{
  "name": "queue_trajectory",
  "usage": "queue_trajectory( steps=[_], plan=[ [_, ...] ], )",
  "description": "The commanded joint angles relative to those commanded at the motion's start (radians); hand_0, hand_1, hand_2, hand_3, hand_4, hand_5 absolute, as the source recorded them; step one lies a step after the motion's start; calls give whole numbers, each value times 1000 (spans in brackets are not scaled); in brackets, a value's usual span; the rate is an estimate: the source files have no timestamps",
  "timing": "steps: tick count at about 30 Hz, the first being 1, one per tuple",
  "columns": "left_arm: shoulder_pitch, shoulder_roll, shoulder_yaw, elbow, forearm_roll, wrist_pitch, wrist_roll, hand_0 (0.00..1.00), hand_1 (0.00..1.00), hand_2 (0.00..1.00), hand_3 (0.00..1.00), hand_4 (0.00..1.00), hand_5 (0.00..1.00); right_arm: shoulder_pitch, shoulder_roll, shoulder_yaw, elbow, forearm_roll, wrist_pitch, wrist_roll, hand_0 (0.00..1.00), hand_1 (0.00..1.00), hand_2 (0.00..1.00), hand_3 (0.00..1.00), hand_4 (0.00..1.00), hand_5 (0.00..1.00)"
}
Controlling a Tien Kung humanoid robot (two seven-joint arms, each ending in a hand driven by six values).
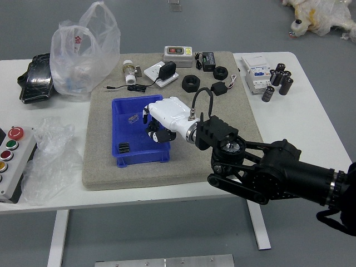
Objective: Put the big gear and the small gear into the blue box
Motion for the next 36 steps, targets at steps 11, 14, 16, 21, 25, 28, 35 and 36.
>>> queue_trajectory(
  steps=[11,14,16,21,25,28,35,36],
  plan=[
    [-2,1,1,0,-1,0,-2,646,582,562,655,670,353,-12,-1,7,-16,41,-29,25,700,777,872,945,586,150],
    [-2,0,2,1,-3,0,-3,646,582,562,655,670,353,-36,-10,48,-22,68,-48,39,700,777,872,945,586,150],
    [-1,-1,5,1,-8,1,-4,646,582,561,655,670,354,-62,-24,87,-18,102,-70,55,700,774,854,920,599,156],
    [2,-2,9,1,-16,4,-6,646,582,562,655,670,355,-151,-71,208,9,233,-151,143,645,717,771,781,602,156],
    [4,-6,15,2,-25,7,-9,646,582,562,655,670,355,-241,-108,337,27,389,-160,254,645,717,771,781,602,156],
    [5,-8,19,3,-31,9,-12,645,583,562,655,670,354,-307,-140,431,50,500,-112,343,693,708,733,706,621,187],
    [10,-13,26,5,-39,12,-18,646,583,562,655,670,353,-489,-207,633,132,767,1,537,698,698,721,690,648,241],
    [11,-13,26,5,-40,13,-19,646,583,562,655,670,353,-518,-211,660,141,809,12,561,698,698,721,690,648,241]
  ],
)
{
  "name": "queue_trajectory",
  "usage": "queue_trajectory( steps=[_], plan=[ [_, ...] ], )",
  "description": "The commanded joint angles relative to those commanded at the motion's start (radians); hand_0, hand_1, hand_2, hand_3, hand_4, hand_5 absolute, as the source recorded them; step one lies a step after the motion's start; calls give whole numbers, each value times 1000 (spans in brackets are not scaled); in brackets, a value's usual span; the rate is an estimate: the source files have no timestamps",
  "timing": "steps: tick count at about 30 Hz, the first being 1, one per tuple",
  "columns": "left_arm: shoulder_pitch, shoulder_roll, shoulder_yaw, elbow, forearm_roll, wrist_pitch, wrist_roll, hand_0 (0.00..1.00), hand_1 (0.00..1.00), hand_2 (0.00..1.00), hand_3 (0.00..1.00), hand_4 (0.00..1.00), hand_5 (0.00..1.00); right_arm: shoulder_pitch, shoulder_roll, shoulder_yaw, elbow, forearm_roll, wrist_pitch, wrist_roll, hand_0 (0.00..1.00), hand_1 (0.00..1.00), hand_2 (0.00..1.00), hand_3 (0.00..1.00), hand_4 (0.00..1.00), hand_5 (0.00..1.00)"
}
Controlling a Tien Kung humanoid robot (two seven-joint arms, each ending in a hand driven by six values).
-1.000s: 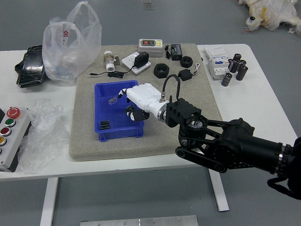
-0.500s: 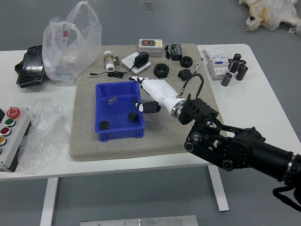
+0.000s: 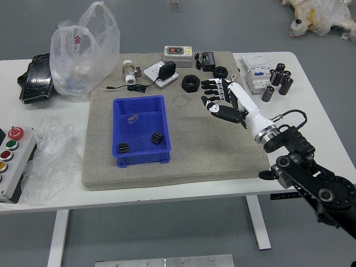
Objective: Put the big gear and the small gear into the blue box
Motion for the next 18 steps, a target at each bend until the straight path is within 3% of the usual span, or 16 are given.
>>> queue_trajectory(
  steps=[2,3,7,9,14,15,18],
  plan=[
    [2,0,-1,0,1,0,0,646,583,562,655,670,353,-53,-3,49,9,78,17,43,698,698,721,690,648,241],
    [2,1,-1,0,1,1,0,645,583,562,654,670,353,-75,-2,68,10,113,23,57,702,699,722,692,692,374],
    [0,3,-2,1,4,0,-1,645,583,562,654,670,353,-151,3,111,12,240,44,82,702,699,722,692,692,374],
    [-2,4,-2,1,5,-1,-2,645,582,562,654,669,352,-162,7,113,14,288,53,80,712,719,743,687,714,420],
    [-8,7,-11,2,21,-5,0,645,582,562,654,669,352,-160,10,103,16,347,68,61,712,719,743,687,714,420],
    [-8,7,-13,2,24,-6,1,645,582,562,653,669,351,-160,9,102,16,351,69,60,722,738,752,687,745,492],
    [-10,10,-14,2,28,-8,-1,645,582,562,653,669,351,-163,5,100,12,365,74,57,722,738,752,687,745,492]
  ],
)
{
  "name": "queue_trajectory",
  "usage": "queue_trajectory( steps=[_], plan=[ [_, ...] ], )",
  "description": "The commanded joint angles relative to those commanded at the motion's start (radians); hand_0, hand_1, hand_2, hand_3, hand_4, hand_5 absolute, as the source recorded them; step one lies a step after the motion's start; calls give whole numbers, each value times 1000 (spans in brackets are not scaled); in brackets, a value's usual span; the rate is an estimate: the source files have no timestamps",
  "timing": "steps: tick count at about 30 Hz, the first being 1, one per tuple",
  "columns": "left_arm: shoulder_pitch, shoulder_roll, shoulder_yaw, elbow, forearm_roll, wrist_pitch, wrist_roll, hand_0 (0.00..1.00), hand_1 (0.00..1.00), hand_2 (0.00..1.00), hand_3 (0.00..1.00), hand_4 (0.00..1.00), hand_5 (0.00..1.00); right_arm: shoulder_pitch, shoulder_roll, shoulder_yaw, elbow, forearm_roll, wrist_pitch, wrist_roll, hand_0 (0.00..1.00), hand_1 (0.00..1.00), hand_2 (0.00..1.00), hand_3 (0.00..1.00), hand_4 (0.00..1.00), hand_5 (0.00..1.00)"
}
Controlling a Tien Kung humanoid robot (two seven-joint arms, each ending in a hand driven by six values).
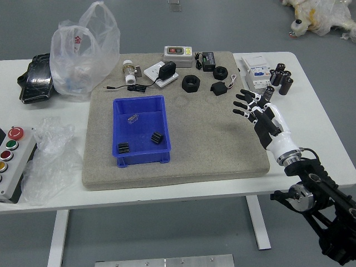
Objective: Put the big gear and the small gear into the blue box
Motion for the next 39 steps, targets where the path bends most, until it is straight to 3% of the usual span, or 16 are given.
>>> queue_trajectory(
  steps=[39],
  plan=[
    [3,-2,5,0,-15,3,-7,646,582,562,652,668,351,0,0,36,6,20,-15,11,700,726,741,685,749,509]
  ],
)
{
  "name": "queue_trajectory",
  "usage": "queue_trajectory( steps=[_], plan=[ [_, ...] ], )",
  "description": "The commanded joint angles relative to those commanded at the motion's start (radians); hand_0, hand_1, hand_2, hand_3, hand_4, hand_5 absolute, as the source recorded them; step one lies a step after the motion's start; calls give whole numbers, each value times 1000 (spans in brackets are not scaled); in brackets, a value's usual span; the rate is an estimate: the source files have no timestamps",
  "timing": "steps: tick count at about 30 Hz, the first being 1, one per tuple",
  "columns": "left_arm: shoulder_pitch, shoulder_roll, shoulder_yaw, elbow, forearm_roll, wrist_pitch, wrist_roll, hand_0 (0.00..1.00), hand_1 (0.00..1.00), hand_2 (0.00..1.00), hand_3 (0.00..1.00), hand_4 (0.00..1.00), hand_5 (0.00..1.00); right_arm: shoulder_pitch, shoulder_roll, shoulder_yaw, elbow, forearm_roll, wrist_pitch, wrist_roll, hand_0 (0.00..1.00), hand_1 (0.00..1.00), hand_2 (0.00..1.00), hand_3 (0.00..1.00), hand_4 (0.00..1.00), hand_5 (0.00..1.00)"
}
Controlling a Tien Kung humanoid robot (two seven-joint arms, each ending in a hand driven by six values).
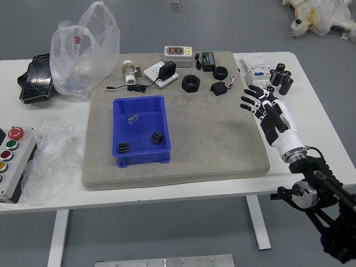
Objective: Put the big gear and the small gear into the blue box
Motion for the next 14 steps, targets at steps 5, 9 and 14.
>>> queue_trajectory(
  steps=[5,9,14],
  plan=[
    [0,-2,0,0,0,0,0,646,582,562,652,668,351,-2,1,1,-1,2,1,-1,700,726,741,685,749,509],
    [0,-3,-1,0,0,1,1,646,581,562,652,668,350,-4,2,2,-4,3,2,-1,702,726,742,684,747,508],
    [0,-3,-3,-1,2,1,2,646,581,562,652,668,350,-5,4,6,-6,3,3,-2,702,726,742,684,747,508]
  ],
)
